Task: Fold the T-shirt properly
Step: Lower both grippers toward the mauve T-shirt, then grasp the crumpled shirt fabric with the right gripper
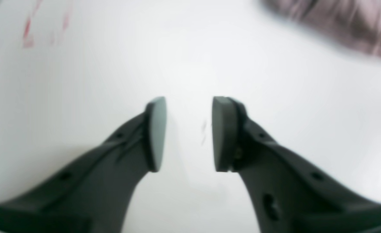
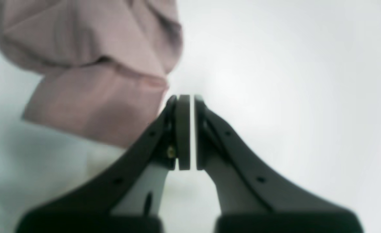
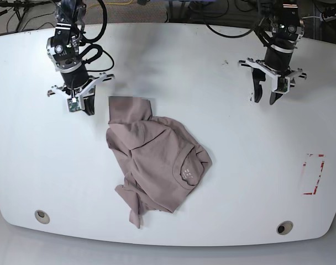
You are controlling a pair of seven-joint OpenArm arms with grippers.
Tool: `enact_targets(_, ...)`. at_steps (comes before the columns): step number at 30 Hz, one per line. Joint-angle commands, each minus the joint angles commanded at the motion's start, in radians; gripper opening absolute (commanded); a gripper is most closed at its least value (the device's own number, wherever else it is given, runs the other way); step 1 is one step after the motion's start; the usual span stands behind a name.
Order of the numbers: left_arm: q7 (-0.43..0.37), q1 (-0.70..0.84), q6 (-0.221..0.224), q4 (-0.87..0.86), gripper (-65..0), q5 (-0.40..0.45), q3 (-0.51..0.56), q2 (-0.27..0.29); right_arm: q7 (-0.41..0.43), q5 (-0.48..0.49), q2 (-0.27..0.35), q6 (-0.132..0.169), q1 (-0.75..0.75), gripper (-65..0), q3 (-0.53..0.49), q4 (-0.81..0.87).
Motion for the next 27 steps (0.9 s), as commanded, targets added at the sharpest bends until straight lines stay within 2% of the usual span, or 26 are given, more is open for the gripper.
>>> enact_targets(9,0.031,-0.022,0.000,-0.003,-36.3,-0.007,-0.002,-0.008,-0.100,0.014,0.007,-0.011,0.118,-54.3,-0.031,-0.044)
enact_targets(11,0.029,-0.009,0.000,0.008,-36.7,-0.009,-0.001,-0.012,-0.149,0.014,0.003,-0.019,0.158,-49.8,-0.047,-0.059)
enact_targets(17,0.036,-0.016,-0.002,-0.003,-36.5,-0.010,0.009,-0.017,-0.208,0.021,-0.002,-0.022,0.195,-41.0,-0.072,-0.059)
enact_targets(21,0.041,-0.031,-0.002,-0.020,-35.5,-0.010,0.022,-0.019,-0.233,0.024,-0.011,-0.019,0.208,-36.5,-0.094,-0.045)
enact_targets(23,0.037,-0.060,-0.003,-0.042,-34.8,-0.007,0.022,-0.024,-0.270,0.017,-0.013,-0.008,0.237,-34.1,-0.113,-0.027)
enact_targets(27,0.042,-0.073,-0.003,-0.060,-34.3,-0.007,0.020,-0.031,-0.288,0.016,-0.014,-0.007,0.267,-32.3,-0.142,-0.033)
